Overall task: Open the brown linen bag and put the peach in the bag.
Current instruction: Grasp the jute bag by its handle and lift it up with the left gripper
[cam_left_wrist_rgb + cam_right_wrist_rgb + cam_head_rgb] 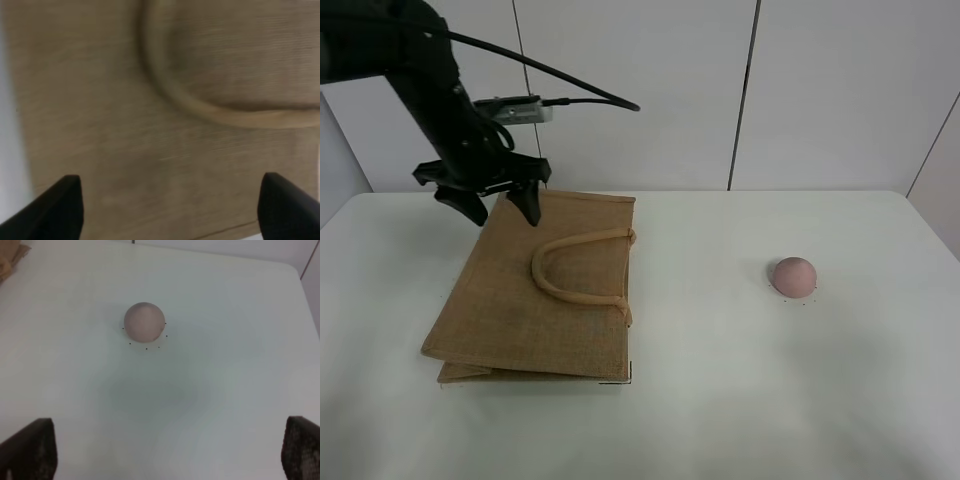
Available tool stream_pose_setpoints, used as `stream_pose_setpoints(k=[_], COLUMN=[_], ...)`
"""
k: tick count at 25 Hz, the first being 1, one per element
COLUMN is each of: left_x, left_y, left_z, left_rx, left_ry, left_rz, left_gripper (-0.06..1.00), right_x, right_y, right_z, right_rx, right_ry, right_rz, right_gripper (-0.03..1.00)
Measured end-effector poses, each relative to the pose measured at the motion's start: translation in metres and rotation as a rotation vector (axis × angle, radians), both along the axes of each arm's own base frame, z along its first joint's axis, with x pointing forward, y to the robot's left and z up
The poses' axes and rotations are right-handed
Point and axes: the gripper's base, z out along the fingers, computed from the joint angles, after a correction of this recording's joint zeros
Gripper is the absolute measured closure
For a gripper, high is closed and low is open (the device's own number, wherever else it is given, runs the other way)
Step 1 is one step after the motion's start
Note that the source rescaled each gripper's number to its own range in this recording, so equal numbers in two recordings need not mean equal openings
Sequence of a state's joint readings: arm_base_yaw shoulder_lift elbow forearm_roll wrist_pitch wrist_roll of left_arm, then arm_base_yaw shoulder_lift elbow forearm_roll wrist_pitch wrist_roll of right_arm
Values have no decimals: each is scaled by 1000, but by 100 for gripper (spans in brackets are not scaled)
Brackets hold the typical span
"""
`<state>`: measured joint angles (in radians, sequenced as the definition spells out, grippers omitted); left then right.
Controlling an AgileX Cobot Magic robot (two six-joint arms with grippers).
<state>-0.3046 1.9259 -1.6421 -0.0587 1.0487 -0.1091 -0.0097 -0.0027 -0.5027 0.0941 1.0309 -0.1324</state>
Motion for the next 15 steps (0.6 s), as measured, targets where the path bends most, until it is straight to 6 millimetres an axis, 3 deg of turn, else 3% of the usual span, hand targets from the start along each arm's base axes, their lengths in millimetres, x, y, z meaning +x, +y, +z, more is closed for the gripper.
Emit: stream_pose_setpoints(k=[3, 6, 15], left_x=[13, 27, 47], left_y=[-22, -32, -29], left_z=[-8, -20, -72], left_rx=[-7, 3, 131], left_ry=[-4, -5, 57], left_rz=[-20, -27, -31], left_gripper=[-5, -5, -5], right_x=[0, 0, 0], right_y=[0, 0, 0], right_z=[0, 0, 0], right_rx=[0, 0, 0], right_ry=[0, 0, 0], right_rz=[0, 0, 0], right_gripper=[-3, -3, -3])
